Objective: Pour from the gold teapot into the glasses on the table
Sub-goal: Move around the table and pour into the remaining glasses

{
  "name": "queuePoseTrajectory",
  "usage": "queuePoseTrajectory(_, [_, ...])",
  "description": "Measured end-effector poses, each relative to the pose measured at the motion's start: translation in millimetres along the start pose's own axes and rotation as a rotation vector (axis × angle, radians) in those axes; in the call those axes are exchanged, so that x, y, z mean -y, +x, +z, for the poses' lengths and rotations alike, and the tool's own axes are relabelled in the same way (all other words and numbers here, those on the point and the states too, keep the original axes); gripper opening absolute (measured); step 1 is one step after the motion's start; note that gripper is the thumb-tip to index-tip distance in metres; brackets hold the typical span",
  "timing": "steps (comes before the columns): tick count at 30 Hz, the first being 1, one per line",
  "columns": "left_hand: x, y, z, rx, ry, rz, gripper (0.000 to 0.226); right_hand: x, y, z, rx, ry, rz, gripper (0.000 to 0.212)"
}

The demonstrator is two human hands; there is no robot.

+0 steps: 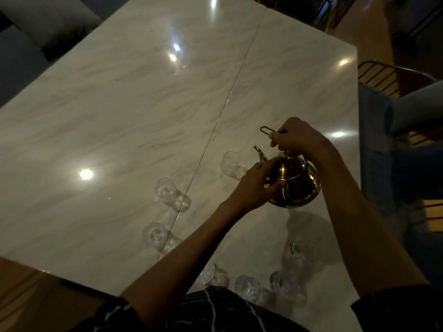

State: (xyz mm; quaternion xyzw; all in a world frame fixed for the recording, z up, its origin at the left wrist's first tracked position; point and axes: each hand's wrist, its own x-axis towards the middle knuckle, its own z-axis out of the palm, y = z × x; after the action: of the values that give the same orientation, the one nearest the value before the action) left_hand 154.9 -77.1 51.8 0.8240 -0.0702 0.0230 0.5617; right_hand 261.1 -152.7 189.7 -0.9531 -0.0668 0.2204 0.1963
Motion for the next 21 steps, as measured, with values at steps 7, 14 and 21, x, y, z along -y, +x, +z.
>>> queuePoseTrajectory(7, [-0.9,1.1,1.7,0.005,0.013,0.008,0.063,0.9,0.1,-2.6,0.006,-0.004,0.003,0.031])
queuePoseTrajectory(14, [0.4,0.3,1.1,-0.007,0.012,0.007,0.062,2.9,-1.8,-2.1,-0.003,-0.005,-0.003,0.032])
queuePoseTrajectory(21, [0.8,0.1,-1.9,-0.004,0.004,0.006,0.064,6.0,-2.3,-1.6,0.003,-0.011,-0.012,0.032])
